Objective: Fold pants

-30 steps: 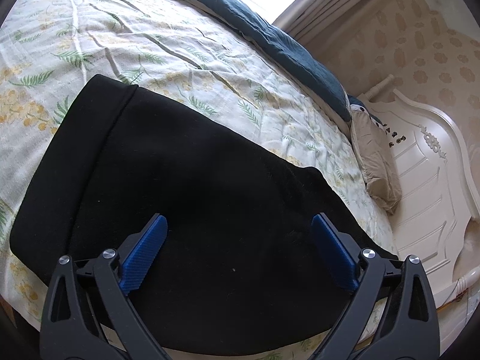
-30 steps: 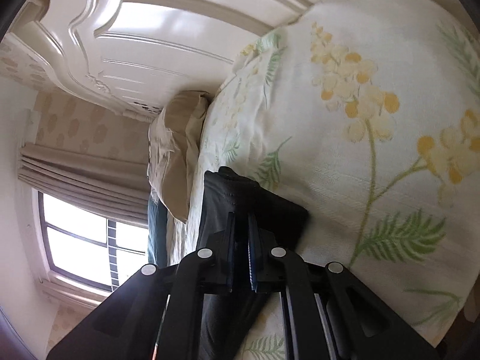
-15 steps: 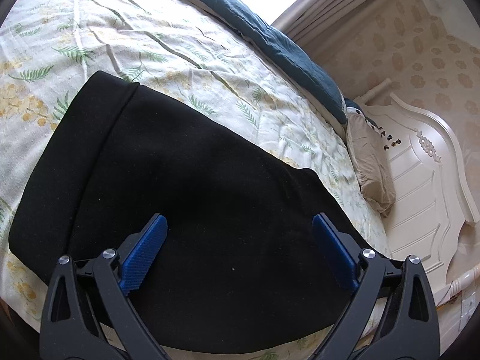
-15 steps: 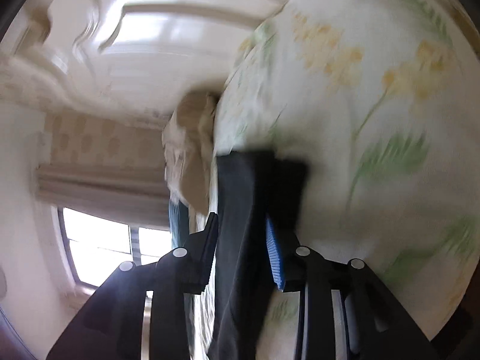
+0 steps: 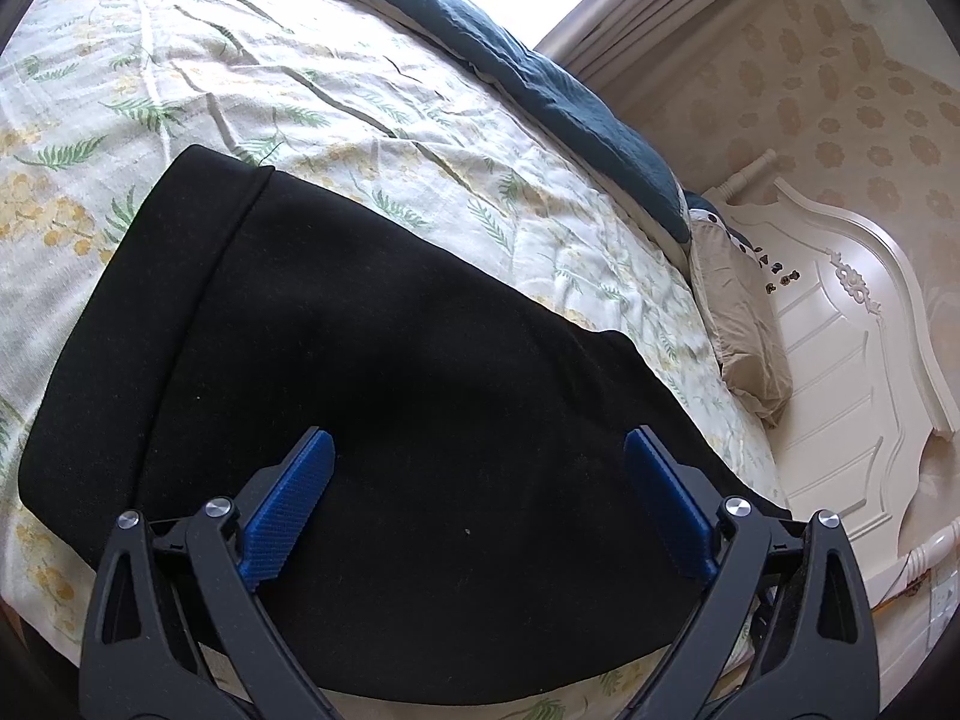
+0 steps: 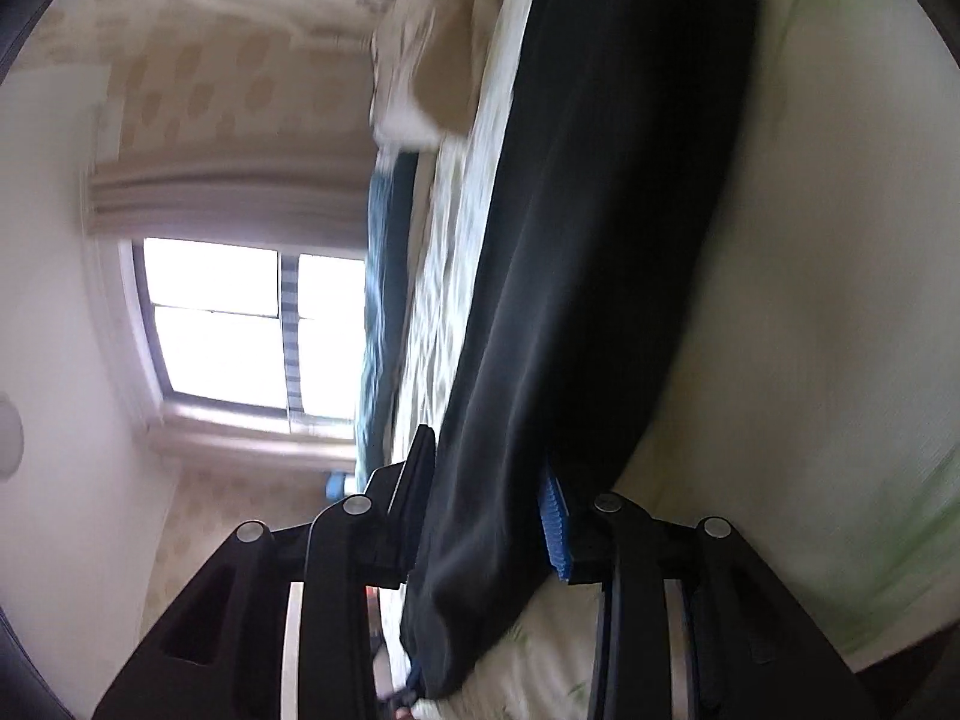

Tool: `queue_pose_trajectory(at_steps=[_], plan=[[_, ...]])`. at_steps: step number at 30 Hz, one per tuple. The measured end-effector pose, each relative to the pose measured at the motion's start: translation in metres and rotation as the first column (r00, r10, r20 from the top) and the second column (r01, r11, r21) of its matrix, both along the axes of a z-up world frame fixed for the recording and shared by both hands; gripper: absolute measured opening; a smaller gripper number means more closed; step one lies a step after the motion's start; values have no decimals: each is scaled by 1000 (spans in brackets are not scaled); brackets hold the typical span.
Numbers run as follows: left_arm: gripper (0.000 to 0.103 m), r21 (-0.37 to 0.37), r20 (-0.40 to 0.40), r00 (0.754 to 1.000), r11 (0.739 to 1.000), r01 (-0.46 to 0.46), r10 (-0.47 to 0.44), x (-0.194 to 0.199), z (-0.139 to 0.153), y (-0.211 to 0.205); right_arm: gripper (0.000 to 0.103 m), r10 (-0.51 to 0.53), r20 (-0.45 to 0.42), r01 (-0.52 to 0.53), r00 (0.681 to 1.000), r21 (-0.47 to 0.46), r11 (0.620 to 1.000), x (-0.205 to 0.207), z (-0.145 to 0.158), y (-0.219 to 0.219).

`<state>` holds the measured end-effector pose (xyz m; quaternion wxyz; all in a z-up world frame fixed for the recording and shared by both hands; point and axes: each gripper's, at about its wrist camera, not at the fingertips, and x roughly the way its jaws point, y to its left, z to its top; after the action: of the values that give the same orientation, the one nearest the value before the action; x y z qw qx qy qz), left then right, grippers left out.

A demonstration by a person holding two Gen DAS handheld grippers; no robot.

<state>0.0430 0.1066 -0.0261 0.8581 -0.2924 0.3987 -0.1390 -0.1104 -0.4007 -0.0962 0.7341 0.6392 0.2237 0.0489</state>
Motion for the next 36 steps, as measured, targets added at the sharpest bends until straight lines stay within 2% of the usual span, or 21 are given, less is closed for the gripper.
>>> queue_pose_trajectory(at_steps=[7,11,14,17,19,21,23,26,29,31,34,35,36], plan=[[97,-20,8,1000,1000,2,-2,-1,-2,4,38,151,22,-151,988,36,988,27,-4,66],[97,-27,14,1000,1000,2,-2,-2,-3,6,37,157,14,-157,988,-9,988,31,-4,88],[97,-35,15,1000,999,8,-7,-2,-3,7,7,156,22,-154,988,-57,986,29,2,91],[97,-56,14,1000,998,18,-17,-2,-5,11,6,158,7,-156,987,-116,981,25,14,87],[97,-75,15,1000,997,22,-21,-2,-5,14,6,159,-24,-161,987,-139,977,25,11,84],[97,-81,17,1000,996,24,-23,-2,-6,17,6,177,-68,-184,982,-117,976,29,-5,81],[97,-78,17,999,997,30,-29,-3,-6,16,4,202,-60,-206,977,-65,976,27,-14,77],[97,-78,16,999,996,43,-42,-3,-5,17,9,258,-80,-265,963,-92,960,23,-6,70],[97,-78,15,998,995,55,-54,-3,-5,19,24,275,-120,-294,954,-204,934,9,17,51],[97,-70,14,998,996,59,-58,-3,-4,18,27,244,-109,-267,964,-309,913,-6,45,24],[97,-46,11,998,997,60,-59,-2,-3,14,47,130,-84,-153,988,-440,885,-25,84,-39],[97,-40,10,998,997,60,-60,-2,-2,13,55,95,-78,-121,992,-477,871,-28,95,-63],[97,-33,8,998,998,60,-60,-1,-2,11,59,30,-75,-65,997,-533,843,-34,107,-94]])
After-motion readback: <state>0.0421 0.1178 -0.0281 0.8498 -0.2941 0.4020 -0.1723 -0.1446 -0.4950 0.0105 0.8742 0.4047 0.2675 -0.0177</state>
